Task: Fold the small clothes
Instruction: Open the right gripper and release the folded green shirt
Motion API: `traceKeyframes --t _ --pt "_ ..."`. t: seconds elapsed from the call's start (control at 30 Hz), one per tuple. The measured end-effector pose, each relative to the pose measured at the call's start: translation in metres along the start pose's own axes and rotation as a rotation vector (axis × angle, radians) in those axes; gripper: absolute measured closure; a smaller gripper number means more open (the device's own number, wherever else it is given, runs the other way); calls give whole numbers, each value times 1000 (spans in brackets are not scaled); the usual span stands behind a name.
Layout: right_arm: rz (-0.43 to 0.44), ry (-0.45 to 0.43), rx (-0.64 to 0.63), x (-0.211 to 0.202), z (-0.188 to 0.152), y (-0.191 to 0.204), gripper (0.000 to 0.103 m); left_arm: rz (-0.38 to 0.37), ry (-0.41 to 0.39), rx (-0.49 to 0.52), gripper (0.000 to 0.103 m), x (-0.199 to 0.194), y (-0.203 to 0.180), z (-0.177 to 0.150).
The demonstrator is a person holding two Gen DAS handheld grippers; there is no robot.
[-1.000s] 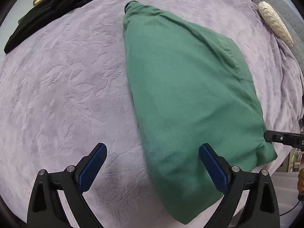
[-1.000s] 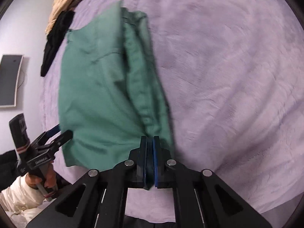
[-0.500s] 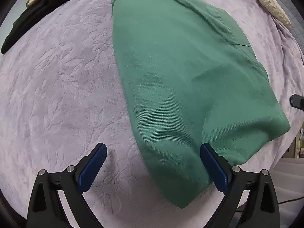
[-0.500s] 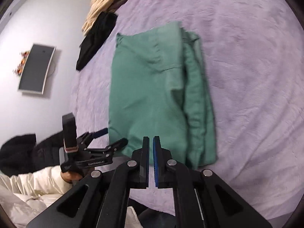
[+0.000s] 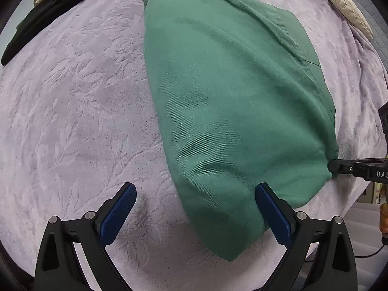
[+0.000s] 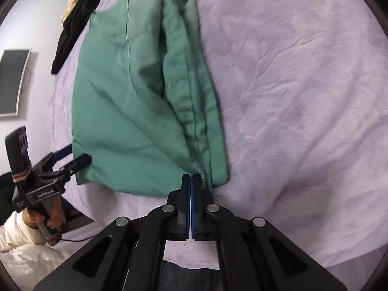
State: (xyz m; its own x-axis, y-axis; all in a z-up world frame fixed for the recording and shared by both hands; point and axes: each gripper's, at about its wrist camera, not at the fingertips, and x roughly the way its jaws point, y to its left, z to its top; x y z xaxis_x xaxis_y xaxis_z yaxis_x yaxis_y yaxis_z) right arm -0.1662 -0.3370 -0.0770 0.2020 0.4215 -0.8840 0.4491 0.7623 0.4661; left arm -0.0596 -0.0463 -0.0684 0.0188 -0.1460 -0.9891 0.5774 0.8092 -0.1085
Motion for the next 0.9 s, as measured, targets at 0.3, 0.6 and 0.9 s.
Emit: traceKeyframes --t 0.3,0.6,0.9 --pt "17 -146 32 -36 44 14 66 64 -58 -71 4 -28 15 33" --pt "23 -118 15 -10 56 23 38 76 -74 -131 4 -25 18 54" --pt "13 -132 13 -10 68 19 22 118 -58 -167 1 -14 20 65"
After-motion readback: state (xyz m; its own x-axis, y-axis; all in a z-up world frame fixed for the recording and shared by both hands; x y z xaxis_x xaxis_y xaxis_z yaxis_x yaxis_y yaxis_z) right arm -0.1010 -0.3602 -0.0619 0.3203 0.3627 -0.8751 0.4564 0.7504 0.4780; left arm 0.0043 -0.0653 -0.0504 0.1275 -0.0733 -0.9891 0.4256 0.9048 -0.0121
